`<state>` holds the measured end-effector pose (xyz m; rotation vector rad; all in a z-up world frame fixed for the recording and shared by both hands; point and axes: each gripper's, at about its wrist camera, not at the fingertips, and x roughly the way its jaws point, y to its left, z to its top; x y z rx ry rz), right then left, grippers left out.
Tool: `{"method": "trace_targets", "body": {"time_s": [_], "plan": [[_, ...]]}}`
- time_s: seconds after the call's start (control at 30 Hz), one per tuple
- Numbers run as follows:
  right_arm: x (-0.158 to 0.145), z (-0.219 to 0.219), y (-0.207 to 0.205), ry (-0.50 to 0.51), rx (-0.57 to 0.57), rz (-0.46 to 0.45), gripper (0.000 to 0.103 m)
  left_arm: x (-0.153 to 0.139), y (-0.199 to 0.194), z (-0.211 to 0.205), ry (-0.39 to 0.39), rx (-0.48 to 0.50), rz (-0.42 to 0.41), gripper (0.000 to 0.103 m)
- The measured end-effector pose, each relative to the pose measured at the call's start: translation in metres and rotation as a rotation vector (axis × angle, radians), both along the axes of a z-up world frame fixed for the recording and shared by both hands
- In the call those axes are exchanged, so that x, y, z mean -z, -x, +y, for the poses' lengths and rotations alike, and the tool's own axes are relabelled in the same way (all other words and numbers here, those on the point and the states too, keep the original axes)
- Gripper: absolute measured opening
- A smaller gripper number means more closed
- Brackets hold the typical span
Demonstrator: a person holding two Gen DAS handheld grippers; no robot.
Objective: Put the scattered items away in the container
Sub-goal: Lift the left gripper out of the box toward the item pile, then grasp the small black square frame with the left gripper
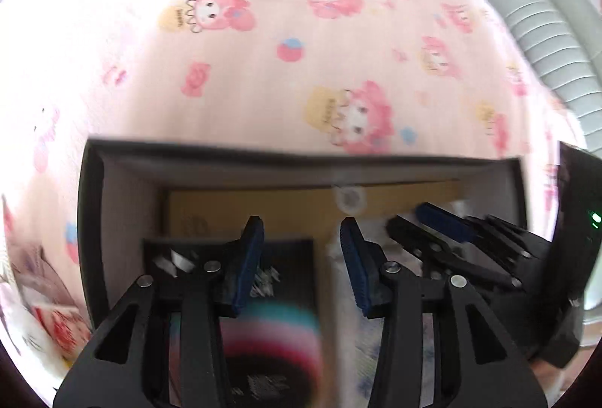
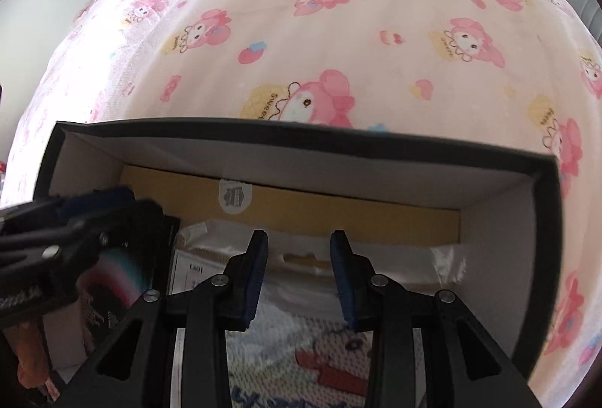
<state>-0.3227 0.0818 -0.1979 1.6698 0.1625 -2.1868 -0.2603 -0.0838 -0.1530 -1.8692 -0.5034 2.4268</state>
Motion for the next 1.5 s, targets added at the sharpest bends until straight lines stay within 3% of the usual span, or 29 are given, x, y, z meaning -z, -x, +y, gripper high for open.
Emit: {"method": "trace_targets", "body": {"time_s": [0.07, 0.13, 0.27, 0.37, 0.43, 0.53, 0.63, 0.83, 1.0, 1.17, 1.33, 1.5], "plan": [[0.003, -0.004, 0.003, -0.017, 0.002, 0.005, 0.031, 0.007, 0.003, -0.002, 0.031, 0.001, -0.031, 0.043], [0.004, -0.007, 0.004, -0.025, 0.001, 0.004, 0.031, 0.013, 0.015, 0.002, 0.015, 0.009, -0.068, 0.043], [0.003, -0.003, -0.006, -0.023, -0.026, -0.007, 0.031, 0.010, 0.001, 0.002, -0.016, 0.019, -0.042, 0.043], [-0.001, 0.008, -0.009, 0.032, 0.013, -0.032, 0.031, 0.002, -0.007, -0.006, -0.079, -0.036, -0.018, 0.043], [-0.011, 0.014, -0.015, 0.041, 0.034, 0.002, 0.031, -0.004, -0.006, 0.017, -0.076, -0.020, 0.054, 0.043], [-0.052, 0.024, -0.044, 0.079, 0.038, 0.127, 0.031, -0.042, -0.036, 0.040, -0.004, 0.035, 0.202, 0.047], [-0.090, 0.037, -0.082, 0.103, 0.066, 0.227, 0.031, -0.073, -0.070, 0.064, 0.000, 0.063, 0.318, 0.062], [-0.139, 0.058, -0.164, 0.134, 0.129, 0.330, 0.035, -0.118, -0.148, 0.092, 0.017, 0.117, 0.426, 0.065], [-0.159, 0.068, -0.224, 0.100, 0.147, 0.389, 0.035, -0.129, -0.194, 0.107, -0.010, 0.175, 0.429, 0.065], [-0.156, 0.074, -0.257, 0.120, 0.162, 0.372, 0.035, -0.130, -0.230, 0.105, 0.013, 0.189, 0.411, 0.064], [-0.145, 0.040, -0.275, 0.128, 0.077, 0.339, 0.035, -0.117, -0.255, 0.072, 0.009, 0.117, 0.372, 0.063], [-0.132, -0.024, -0.284, 0.156, -0.063, 0.286, 0.035, -0.101, -0.281, 0.014, 0.030, -0.024, 0.351, 0.063]]}}
